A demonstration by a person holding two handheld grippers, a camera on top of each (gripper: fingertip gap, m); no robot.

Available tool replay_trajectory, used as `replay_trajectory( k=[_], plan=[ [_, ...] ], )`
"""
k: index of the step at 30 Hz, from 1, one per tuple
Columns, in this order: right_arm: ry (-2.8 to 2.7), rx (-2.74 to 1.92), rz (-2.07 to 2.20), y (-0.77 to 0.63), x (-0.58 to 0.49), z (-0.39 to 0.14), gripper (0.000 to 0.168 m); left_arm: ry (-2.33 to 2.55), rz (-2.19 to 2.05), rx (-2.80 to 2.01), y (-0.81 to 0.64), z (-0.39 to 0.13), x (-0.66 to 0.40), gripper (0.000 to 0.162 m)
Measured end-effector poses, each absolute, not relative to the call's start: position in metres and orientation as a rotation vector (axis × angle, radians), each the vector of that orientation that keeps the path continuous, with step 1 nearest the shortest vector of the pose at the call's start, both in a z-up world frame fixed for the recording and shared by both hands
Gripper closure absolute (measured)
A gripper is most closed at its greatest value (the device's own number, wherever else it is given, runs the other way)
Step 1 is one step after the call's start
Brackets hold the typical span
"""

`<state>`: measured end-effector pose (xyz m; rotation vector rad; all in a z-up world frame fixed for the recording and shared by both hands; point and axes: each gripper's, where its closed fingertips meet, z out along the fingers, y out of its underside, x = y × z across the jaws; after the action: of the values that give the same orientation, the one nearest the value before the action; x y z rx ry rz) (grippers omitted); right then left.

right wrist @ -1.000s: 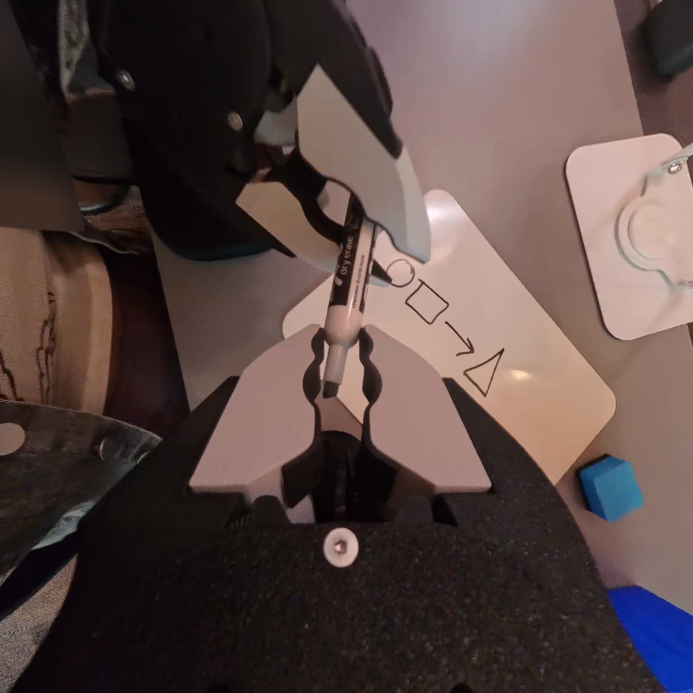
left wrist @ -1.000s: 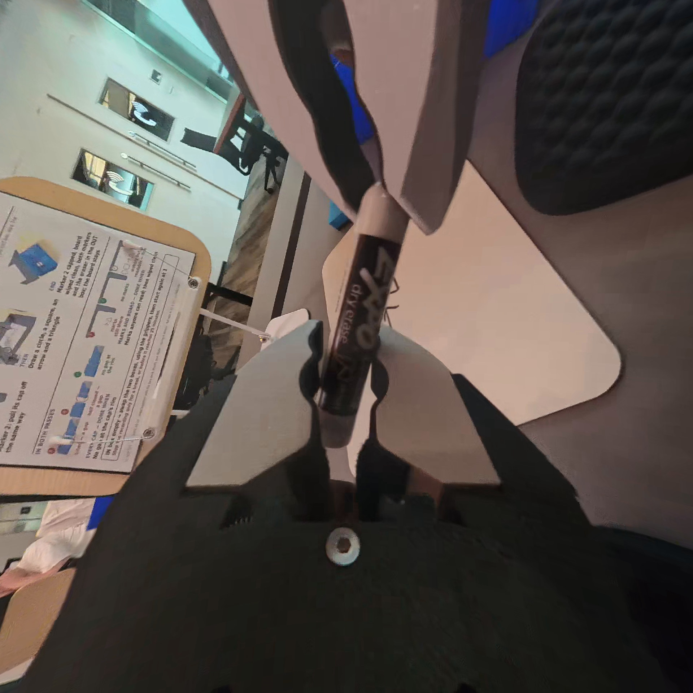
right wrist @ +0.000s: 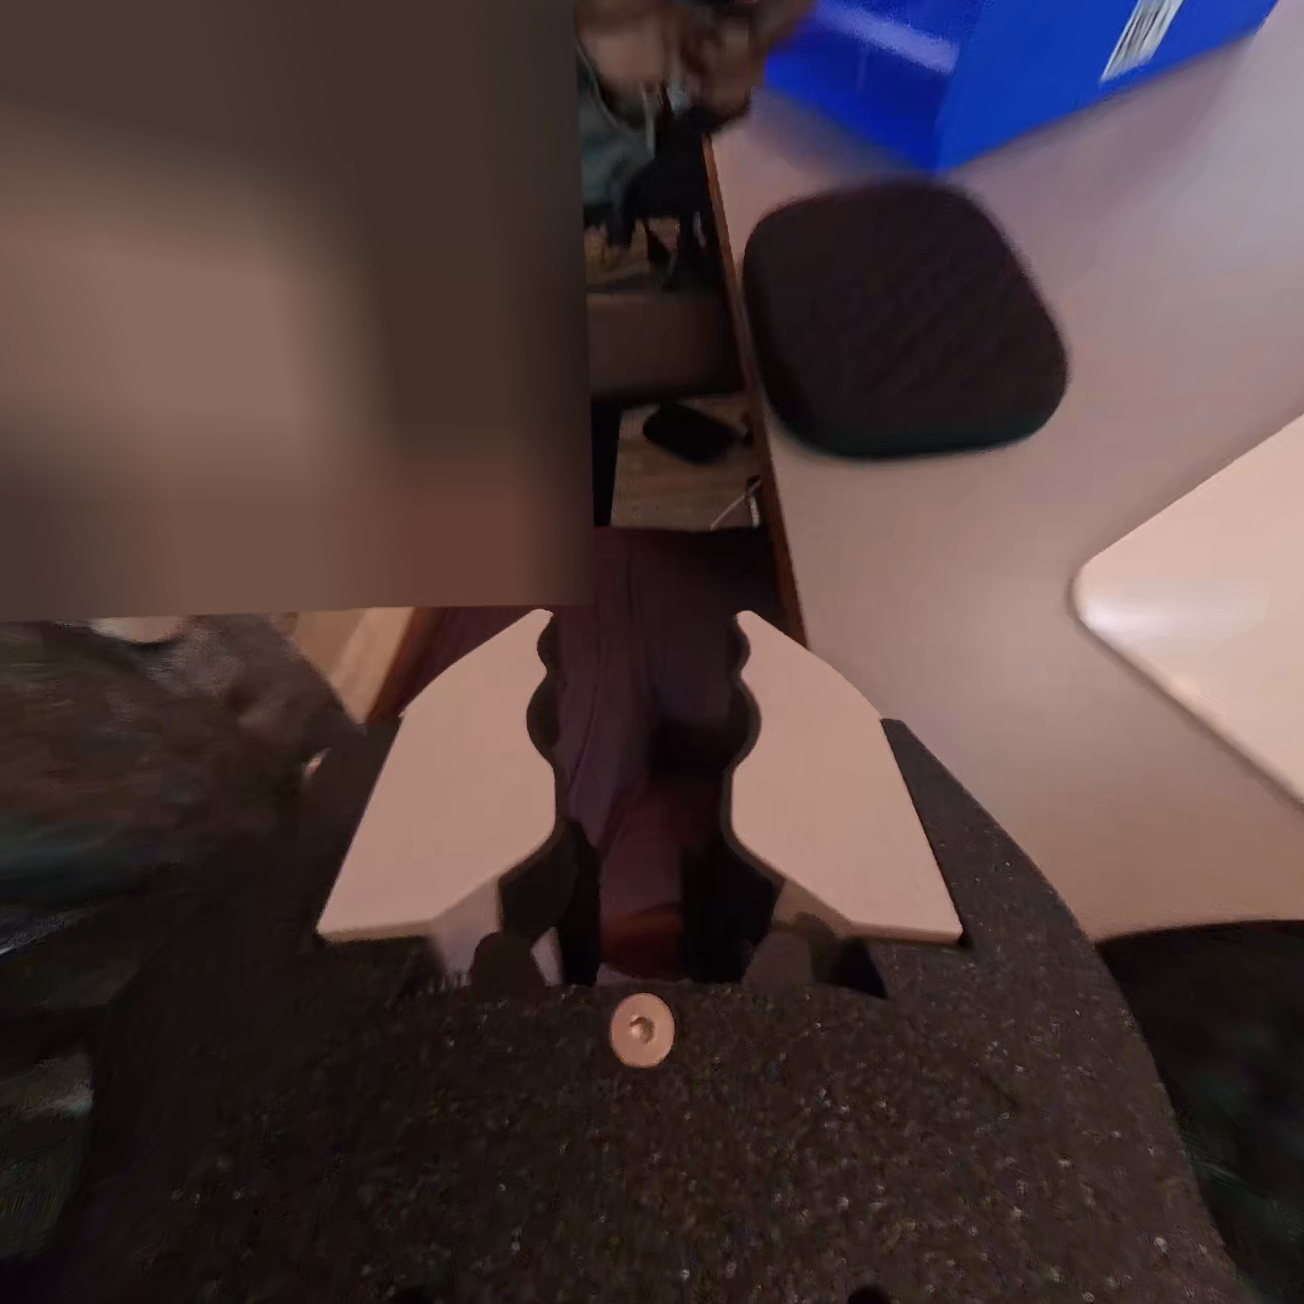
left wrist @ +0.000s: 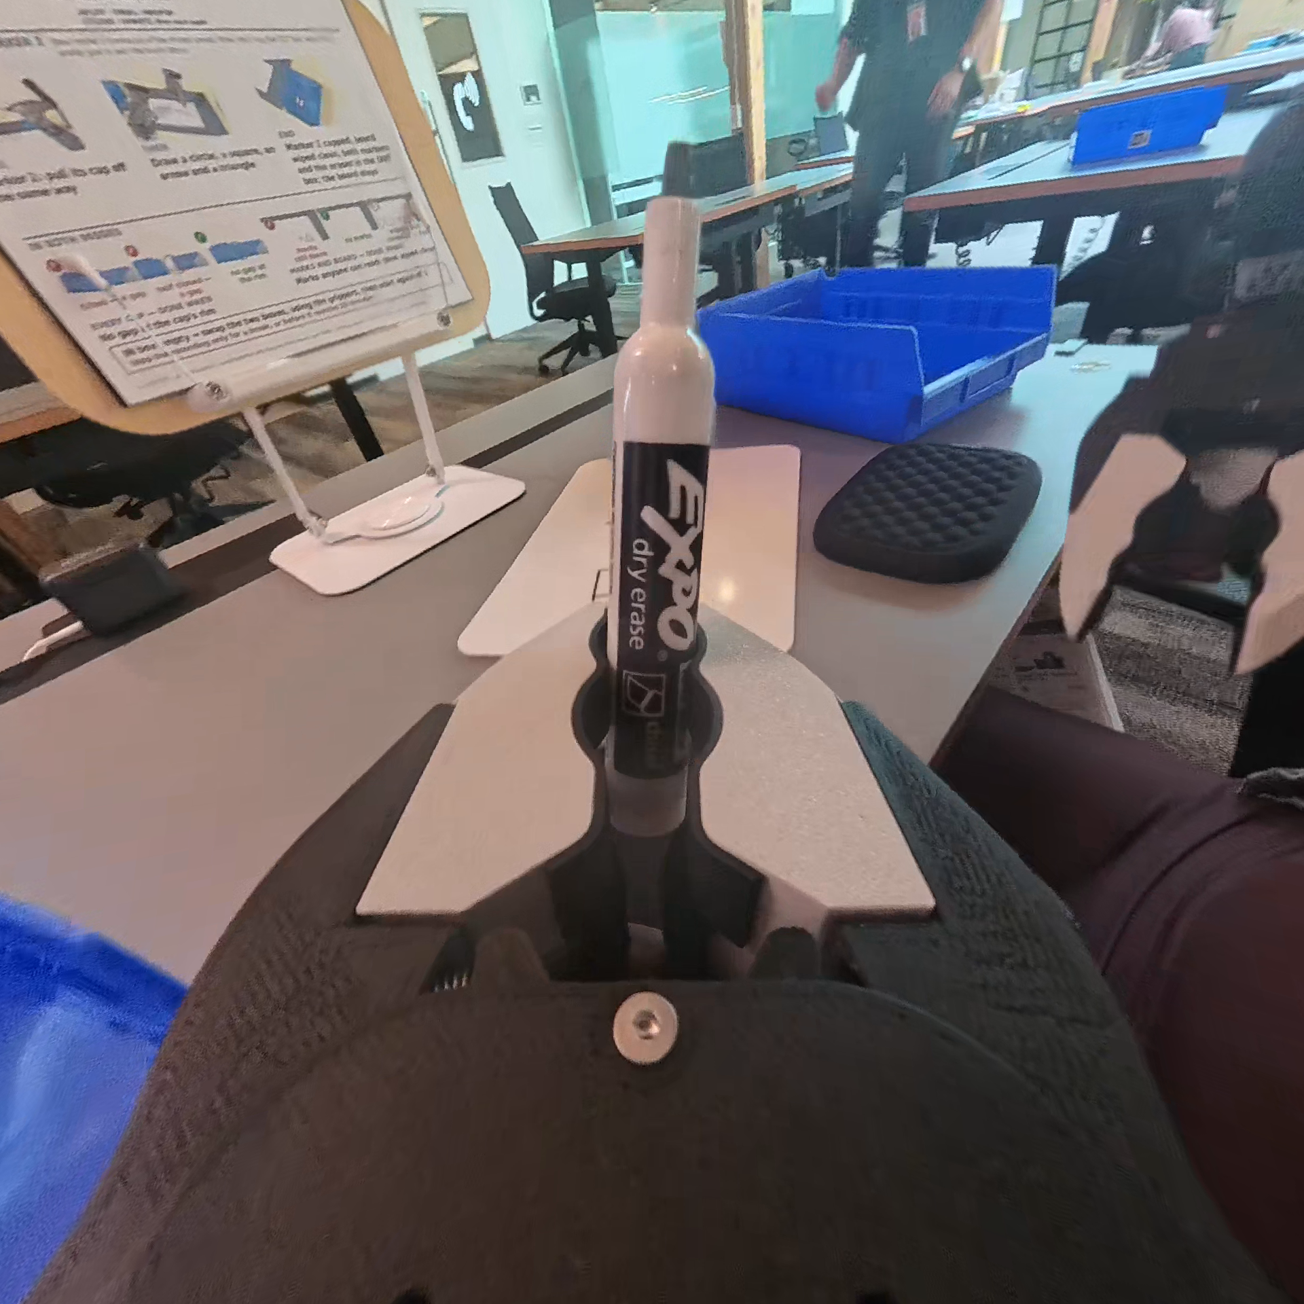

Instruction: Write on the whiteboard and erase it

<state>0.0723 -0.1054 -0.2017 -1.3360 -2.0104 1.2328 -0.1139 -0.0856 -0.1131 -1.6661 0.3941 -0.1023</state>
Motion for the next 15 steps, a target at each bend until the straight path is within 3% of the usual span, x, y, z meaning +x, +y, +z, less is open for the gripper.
replay_trajectory(
  k=[6,13,15],
  plan=[
    [-2.095,-1.667,0.672,-0.094,0.072,-0.333,0.120,0.319,-0.128,-1.702,-0.109,-0.137,-0.117,0.145],
    [-2.332,-1.682,0.436,-0.092,0.073,-0.389,0.113,0.337,-0.142,-1.731,-0.107,-0.150,-0.106,0.144],
    [-2.343,-1.622,0.384,-0.088,0.068,-0.395,0.137,0.355,-0.132,-1.743,-0.103,-0.153,-0.105,0.145]
  ],
)
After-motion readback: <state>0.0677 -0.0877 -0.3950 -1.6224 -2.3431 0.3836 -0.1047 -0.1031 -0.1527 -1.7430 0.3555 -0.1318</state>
